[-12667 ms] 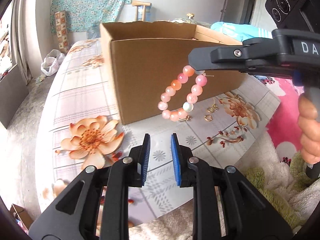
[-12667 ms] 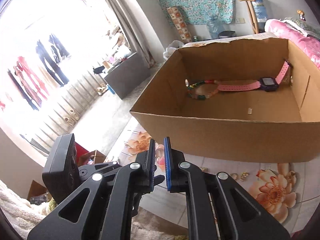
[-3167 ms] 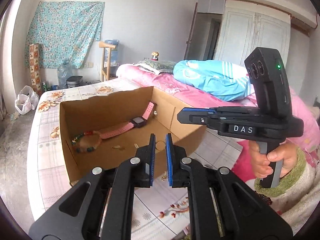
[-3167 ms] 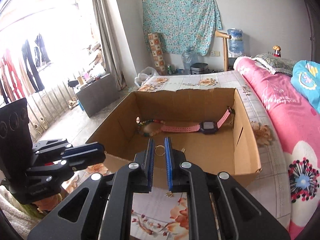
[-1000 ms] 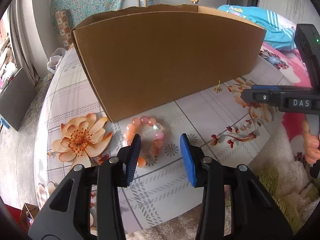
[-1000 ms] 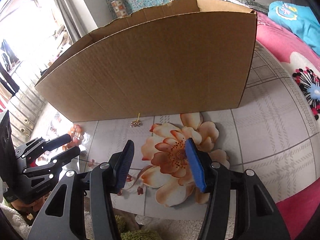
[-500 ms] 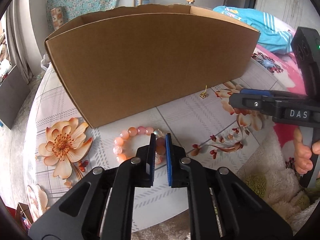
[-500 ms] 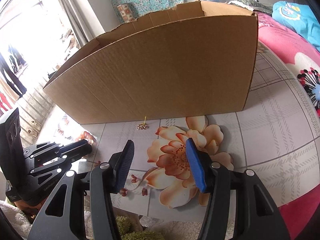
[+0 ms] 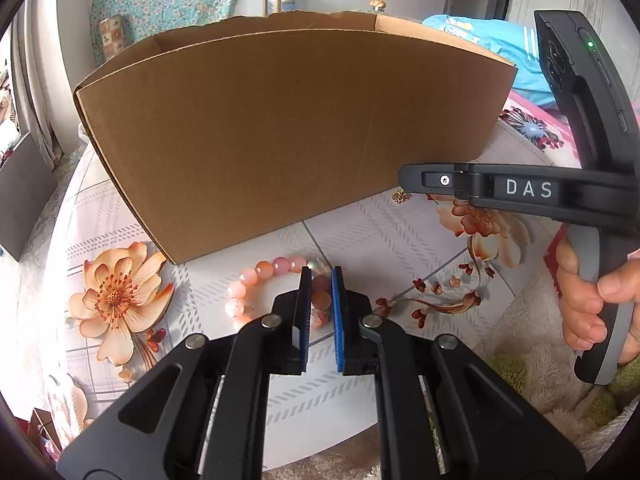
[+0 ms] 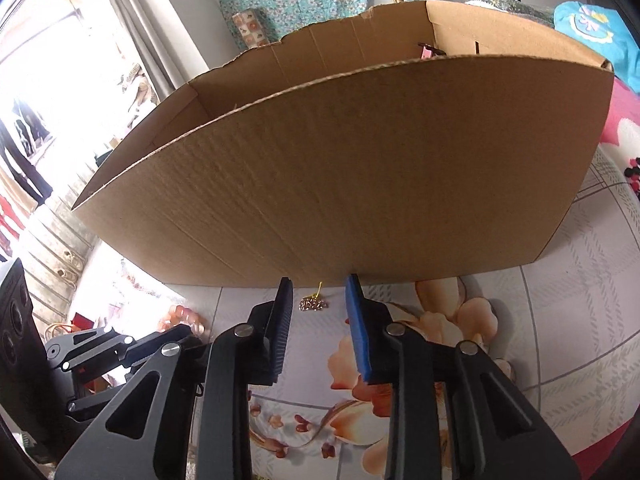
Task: Organize jewelry
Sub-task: 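Close the right tool on the gold flower charm while the left tool holds the bracelet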
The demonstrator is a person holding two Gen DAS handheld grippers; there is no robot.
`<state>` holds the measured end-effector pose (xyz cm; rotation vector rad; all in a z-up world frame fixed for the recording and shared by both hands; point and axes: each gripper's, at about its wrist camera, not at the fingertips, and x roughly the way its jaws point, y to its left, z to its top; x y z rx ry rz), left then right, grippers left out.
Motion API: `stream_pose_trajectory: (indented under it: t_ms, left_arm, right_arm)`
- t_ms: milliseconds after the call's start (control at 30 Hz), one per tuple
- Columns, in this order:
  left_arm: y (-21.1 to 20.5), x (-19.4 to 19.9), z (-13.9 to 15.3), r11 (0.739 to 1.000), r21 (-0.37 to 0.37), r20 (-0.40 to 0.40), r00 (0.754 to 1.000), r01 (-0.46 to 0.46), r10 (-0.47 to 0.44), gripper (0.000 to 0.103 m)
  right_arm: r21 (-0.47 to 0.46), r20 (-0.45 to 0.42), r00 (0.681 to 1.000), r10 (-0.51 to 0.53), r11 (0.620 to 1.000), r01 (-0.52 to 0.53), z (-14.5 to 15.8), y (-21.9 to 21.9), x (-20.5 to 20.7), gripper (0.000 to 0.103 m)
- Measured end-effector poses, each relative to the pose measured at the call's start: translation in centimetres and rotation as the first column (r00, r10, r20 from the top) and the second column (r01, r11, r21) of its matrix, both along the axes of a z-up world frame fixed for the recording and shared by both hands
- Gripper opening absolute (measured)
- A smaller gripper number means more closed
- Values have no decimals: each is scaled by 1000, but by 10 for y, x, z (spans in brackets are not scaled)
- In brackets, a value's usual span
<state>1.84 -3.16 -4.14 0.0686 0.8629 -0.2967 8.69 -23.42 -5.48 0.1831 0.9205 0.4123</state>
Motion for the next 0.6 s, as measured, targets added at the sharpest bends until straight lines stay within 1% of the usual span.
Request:
stream_pose_trajectory:
  t_ms: [100, 133, 233, 300, 367, 400, 500, 600]
  left_arm:
    - [1, -1, -1, 1000, -5, 3, 1000, 3, -3, 9]
    - [1, -1, -1, 1000, -6, 3, 1000, 3, -3, 9]
    - [2, -1, -1, 1000, -10, 5, 1000, 4, -4, 9]
    - [2, -1, -1, 1000, -12, 6, 1000, 4, -4, 9]
    - [3, -2, -1, 1000, -14, 8, 1000, 5, -5, 9]
    - [3, -2, -2, 1000, -15, 9, 1000, 6, -5, 9]
    - [3, -2, -2, 1000, -15, 12, 1000, 7, -6, 9]
    - [3, -3, -2, 1000, -16, 13, 1000, 8, -8, 9]
  right_arm:
    - [-26, -3, 1000, -16, 1000, 16, -4, 4, -1, 21]
    - [-19, -13, 1000, -24, 1000, 23, -6, 4, -1, 19]
    - [-28, -10, 999, -39, 999, 39, -6, 11, 0, 18]
    - [-47, -1, 999, -44, 998, 44, -5, 24, 2, 16]
    - [-64, 4, 999, -54, 996, 55, -5, 28, 1, 9]
    - [-60, 3, 998, -59, 996, 59, -5, 28, 1, 8]
    - [-10, -19, 998, -63, 998, 63, -6, 20, 5, 4]
    - [85, -57, 997, -60, 994, 64, -8, 7, 8, 3]
